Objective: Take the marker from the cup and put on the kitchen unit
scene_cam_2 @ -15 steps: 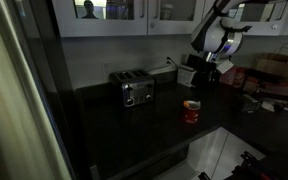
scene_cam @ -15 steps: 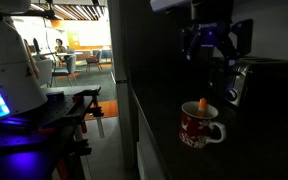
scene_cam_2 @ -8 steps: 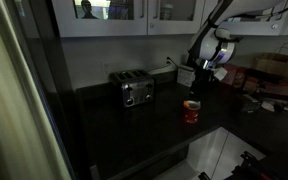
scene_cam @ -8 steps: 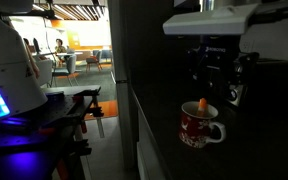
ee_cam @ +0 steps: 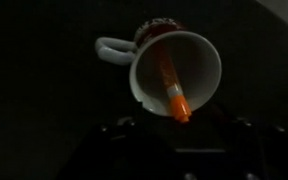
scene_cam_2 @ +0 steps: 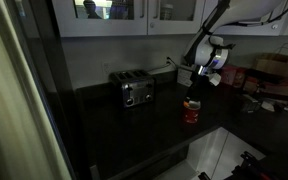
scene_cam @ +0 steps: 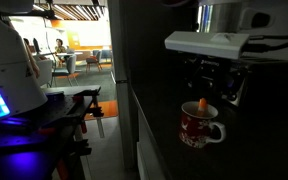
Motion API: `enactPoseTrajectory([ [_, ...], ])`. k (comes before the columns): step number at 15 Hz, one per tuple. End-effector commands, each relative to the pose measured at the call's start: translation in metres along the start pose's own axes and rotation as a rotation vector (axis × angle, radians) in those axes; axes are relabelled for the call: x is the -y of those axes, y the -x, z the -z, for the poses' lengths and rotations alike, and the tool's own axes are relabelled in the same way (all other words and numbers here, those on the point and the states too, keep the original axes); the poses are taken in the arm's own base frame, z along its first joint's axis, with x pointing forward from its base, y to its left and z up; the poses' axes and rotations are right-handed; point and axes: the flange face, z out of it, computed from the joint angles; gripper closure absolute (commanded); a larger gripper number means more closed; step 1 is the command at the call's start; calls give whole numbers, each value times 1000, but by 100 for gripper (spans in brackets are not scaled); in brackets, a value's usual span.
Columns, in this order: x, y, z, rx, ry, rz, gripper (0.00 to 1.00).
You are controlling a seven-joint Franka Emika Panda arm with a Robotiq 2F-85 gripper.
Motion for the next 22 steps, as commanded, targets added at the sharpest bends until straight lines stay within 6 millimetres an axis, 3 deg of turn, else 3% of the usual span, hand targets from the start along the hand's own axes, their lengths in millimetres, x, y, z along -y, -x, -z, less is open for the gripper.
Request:
enactPoseTrajectory([
  [1,-1,-2,-3,0,-20,30,39],
  [4,-1,1,-5,-1,-26,41,48],
  [5,-1,2,-6,-3,-29,49,45],
  [14,-8,10,-27,-7,-69,142,48],
  [17,-13,10,-34,-3,-74,152,54],
  [19,-15,9,-38,0,-76,147,67],
  [20,-15,7,-39,-7,-80,146,84],
  [22,-15,5,-39,-20,-86,144,99],
])
